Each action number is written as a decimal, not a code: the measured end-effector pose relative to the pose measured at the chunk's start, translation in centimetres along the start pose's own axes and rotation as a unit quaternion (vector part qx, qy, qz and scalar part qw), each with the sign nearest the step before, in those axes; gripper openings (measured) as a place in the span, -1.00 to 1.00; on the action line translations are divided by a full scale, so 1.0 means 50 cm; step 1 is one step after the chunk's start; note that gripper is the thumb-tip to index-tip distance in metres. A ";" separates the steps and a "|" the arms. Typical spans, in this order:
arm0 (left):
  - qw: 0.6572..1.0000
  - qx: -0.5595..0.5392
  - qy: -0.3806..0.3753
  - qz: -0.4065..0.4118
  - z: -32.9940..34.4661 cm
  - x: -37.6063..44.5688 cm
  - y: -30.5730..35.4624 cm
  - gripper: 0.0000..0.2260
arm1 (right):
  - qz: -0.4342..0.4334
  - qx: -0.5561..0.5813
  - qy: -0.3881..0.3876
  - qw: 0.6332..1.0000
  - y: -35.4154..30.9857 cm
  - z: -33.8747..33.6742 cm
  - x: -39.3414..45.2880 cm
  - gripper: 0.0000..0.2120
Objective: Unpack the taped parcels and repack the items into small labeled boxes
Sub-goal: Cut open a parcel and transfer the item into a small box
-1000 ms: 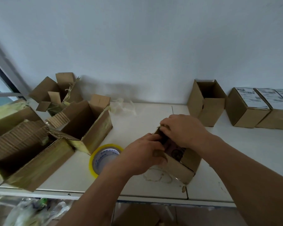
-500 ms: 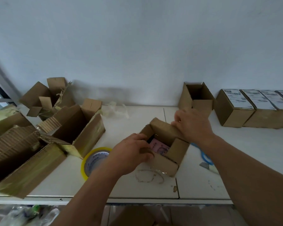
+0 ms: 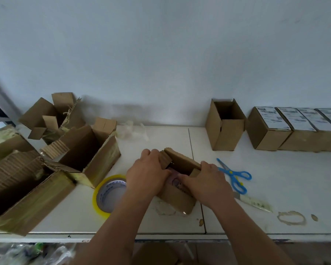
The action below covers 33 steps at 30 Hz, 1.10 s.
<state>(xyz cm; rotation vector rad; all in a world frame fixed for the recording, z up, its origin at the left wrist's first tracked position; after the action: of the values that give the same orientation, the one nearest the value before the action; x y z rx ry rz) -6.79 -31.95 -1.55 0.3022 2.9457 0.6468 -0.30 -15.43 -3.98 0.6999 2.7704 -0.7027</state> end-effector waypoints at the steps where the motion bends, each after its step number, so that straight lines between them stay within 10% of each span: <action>1: 1.000 0.015 0.005 0.000 0.002 0.002 0.002 -0.68 | 0.006 0.026 0.000 1.000 -0.002 0.003 0.001 -0.38; 8: 0.998 0.048 0.034 0.008 -0.012 0.016 0.008 -0.83 | -0.009 0.267 -0.114 0.957 -0.002 -0.016 -0.011 -0.87; 14: 0.990 -0.114 0.078 -0.015 -0.064 0.025 -0.026 -0.77 | -0.015 0.346 -0.133 0.929 0.036 -0.017 -0.015 -0.43; 24: 0.996 0.065 0.032 -0.053 -0.030 0.053 -0.073 -0.51 | -0.002 0.428 -0.200 0.881 0.094 -0.005 -0.044 -0.48; 33: 0.995 -0.078 -0.054 -0.028 -0.011 0.018 -0.033 -0.45 | -0.017 0.408 -0.159 0.899 0.074 0.028 -0.031 -0.45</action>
<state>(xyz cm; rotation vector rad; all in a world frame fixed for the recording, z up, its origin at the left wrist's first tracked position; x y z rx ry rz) -8.02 -33.43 -1.80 0.2313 2.7715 0.8203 2.94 -13.85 -6.19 0.5770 2.1235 -1.8365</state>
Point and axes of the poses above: each hand's wrist, its own x-axis towards the middle knuckle, its own z-axis out of the palm, y = z × x, the point moved 8 cm from there along x, towards the middle knuckle, and after that the axes turned 1 degree about -y, right-handed, at the moved point
